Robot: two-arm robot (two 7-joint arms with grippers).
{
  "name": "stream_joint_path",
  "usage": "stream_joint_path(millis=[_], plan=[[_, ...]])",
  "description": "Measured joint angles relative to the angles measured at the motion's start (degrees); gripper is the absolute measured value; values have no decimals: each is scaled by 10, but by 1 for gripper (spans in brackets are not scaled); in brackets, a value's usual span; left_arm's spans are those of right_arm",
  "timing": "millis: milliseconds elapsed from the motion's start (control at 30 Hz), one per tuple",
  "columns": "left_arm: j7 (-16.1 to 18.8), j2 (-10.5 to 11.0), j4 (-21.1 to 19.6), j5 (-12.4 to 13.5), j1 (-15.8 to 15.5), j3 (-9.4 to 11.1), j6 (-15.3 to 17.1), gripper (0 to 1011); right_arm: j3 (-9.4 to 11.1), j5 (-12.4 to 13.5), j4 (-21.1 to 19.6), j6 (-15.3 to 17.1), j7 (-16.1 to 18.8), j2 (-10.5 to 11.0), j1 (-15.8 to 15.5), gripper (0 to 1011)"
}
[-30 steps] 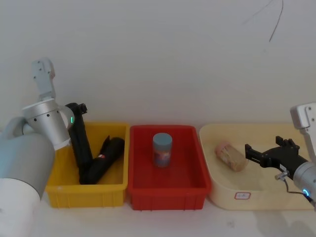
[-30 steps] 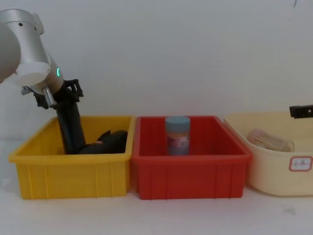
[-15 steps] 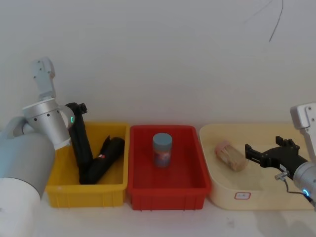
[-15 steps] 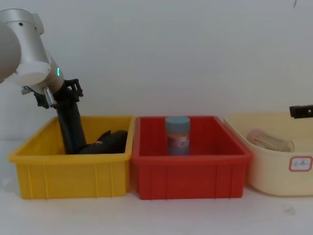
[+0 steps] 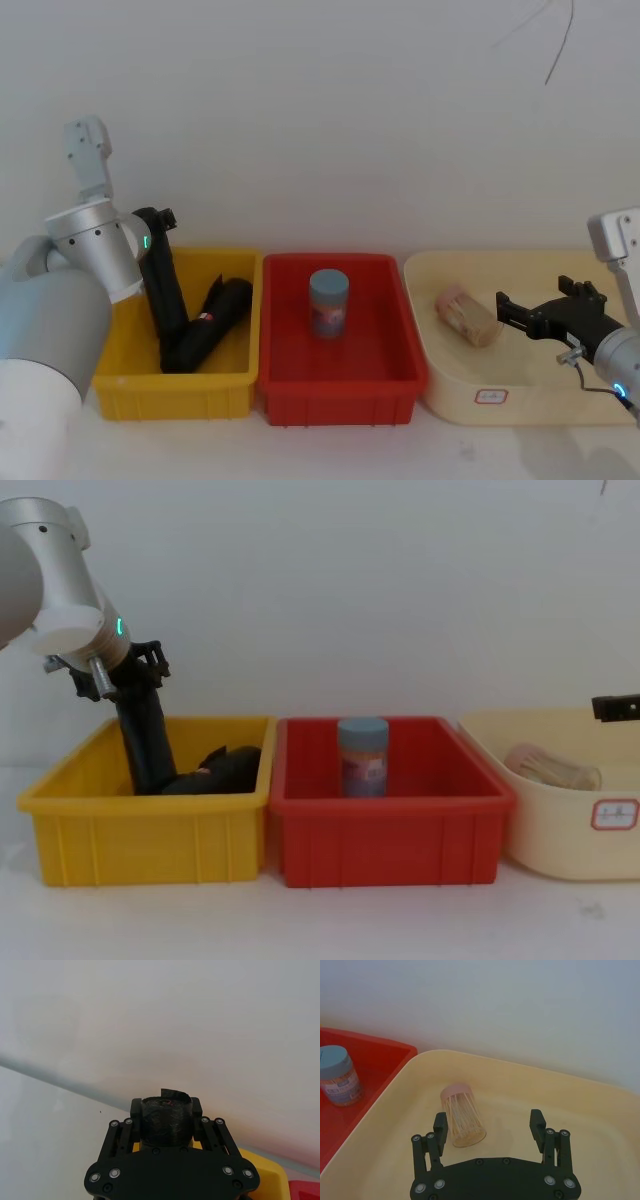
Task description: Pick up the garbage bag with the one hand and transfer it to the other hand.
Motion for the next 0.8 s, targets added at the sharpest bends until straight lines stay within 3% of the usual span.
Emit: stream_joint_path(millis=[800], plan=[[0,0,0,0,0,0,0,539,0,0,0,0,0,0,0,1001]])
